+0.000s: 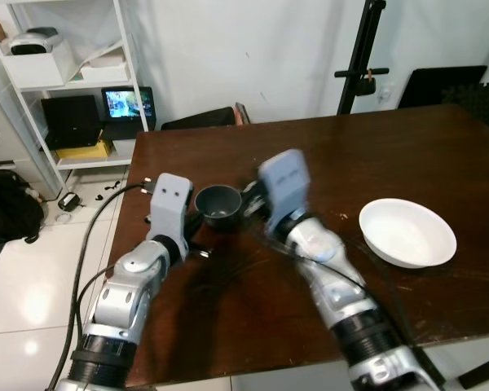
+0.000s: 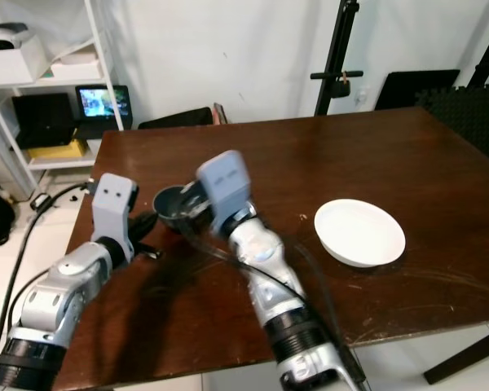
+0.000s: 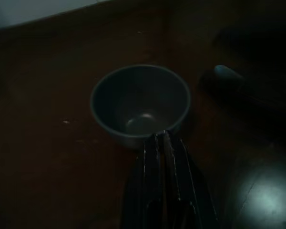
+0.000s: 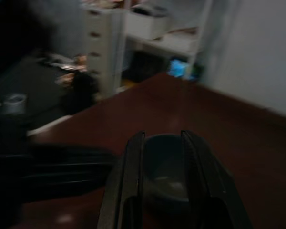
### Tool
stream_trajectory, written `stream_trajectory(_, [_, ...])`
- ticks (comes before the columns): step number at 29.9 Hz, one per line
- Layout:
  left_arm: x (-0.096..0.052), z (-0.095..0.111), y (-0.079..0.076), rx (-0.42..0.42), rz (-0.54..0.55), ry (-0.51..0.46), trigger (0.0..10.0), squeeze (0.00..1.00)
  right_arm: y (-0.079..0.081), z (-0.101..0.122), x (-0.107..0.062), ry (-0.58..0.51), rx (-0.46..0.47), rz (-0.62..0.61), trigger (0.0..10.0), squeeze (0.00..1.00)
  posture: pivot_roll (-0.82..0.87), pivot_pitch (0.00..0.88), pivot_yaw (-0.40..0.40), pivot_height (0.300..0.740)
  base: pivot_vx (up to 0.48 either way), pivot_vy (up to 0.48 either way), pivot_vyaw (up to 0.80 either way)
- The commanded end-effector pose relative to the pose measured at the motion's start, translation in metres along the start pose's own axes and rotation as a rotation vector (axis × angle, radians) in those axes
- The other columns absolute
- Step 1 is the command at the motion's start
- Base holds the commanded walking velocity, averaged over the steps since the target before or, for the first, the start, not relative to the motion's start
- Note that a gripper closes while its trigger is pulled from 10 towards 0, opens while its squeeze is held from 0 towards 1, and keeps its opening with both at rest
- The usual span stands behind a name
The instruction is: Setting the table
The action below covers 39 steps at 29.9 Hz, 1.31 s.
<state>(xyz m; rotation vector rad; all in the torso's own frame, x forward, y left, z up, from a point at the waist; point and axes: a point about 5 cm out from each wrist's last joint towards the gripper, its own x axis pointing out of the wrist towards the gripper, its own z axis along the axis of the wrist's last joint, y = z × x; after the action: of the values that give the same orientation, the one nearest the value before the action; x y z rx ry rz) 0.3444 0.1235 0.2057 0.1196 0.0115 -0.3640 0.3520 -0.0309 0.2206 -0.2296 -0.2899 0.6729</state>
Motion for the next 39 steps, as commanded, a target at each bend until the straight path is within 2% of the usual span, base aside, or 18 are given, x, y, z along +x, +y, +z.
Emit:
stream_trajectory(1, [-0.004, -0.006, 0.006, 0.015, 0.022, 0.025, 10.0, 0.0, 0.002, -0.001, 0.001, 0.012, 0.015, 0.013, 10.0, 0.0, 0.0, 0.104, 0.112, 0.74, 0.0, 0.0, 0.0])
stream_trajectory(2, [-0.006, -0.008, 0.011, 0.005, 0.046, 0.03, 10.0, 0.0, -0.002, -0.004, 0.001, 0.034, 0.038, -0.016, 10.0, 0.0, 0.0, 0.1, 0.107, 0.74, 0.0, 0.0, 0.0])
stream_trajectory(5, [-0.008, -0.011, 0.012, -0.009, 0.075, 0.029, 10.0, 0.0, -0.021, -0.005, 0.0, 0.051, 0.126, -0.134, 10.0, 0.0, 0.0, 0.095, 0.105, 0.74, 0.0, 0.0, 0.0])
stream_trajectory(6, [-0.008, -0.011, 0.012, -0.009, 0.075, 0.029, 10.0, 0.0, -0.021, -0.005, 0.0, 0.051, 0.126, -0.134, 10.0, 0.0, 0.0, 0.095, 0.105, 0.74, 0.0, 0.0, 0.0])
stream_trajectory(7, [-0.009, -0.014, 0.007, -0.037, 0.081, 0.034, 10.0, 0.0, -0.037, -0.003, -0.001, 0.039, 0.187, -0.215, 10.0, 0.0, 0.0, 0.089, 0.109, 0.74, 0.0, 0.0, 0.0])
stream_trajectory(8, [-0.009, -0.016, 0.003, -0.048, 0.075, 0.036, 10.0, 0.0, -0.045, -0.001, -0.003, 0.027, 0.212, -0.255, 10.0, 0.0, -0.01, 0.086, 0.116, 0.74, 0.0, 0.0, 0.0])
stream_trajectory(9, [-0.009, -0.016, 0.003, -0.048, 0.075, 0.036, 10.0, 0.0, -0.045, -0.001, -0.003, 0.027, 0.212, -0.255, 10.0, 0.0, -0.01, 0.086, 0.116, 0.74, 0.0, 0.0, 0.0])
stream_trajectory(10, [-0.01, -0.018, -0.005, -0.064, 0.06, 0.036, 10.0, 0.0, -0.055, 0.001, -0.006, 0.01, 0.241, -0.3, 10.0, 0.0, -0.01, 0.083, 0.119, 0.74, 0.0, 0.0, 0.0])
stream_trajectory(14, [-0.011, -0.018, -0.015, -0.055, 0.025, 0.031, 10.0, 0.0, -0.067, 0.004, -0.012, -0.01, 0.252, -0.366, 10.0, 0.0, -0.01, 0.078, 0.122, 0.74, 0.0, 0.0, 0.0])
stream_trajectory(21, [-0.011, -0.022, -0.006, -0.032, 0.064, 0.047, 10.0, 0.0, -0.059, 0.005, -0.008, -0.022, 0.273, -0.344, 10.0, 0.0, 0.0, 0.065, 0.123, 0.74, 0.0, 0.0, 0.0])
stream_trajectory(31, [-0.02, -0.028, -0.015, -0.056, 0.046, 0.048, 10.0, 0.0, -0.057, 0.004, -0.007, -0.029, 0.375, -0.357, 10.0, 0.0, 0.0, 0.058, 0.128, 0.74, 0.0, 0.0, 0.0])
stream_trajectory(39, [-0.019, -0.029, -0.014, -0.046, 0.046, 0.057, 10.0, 0.0, -0.055, 0.003, -0.006, -0.024, 0.387, -0.348, 10.0, 0.0, 0.0, 0.061, 0.127, 0.74, 0.0, 0.0, 0.0])
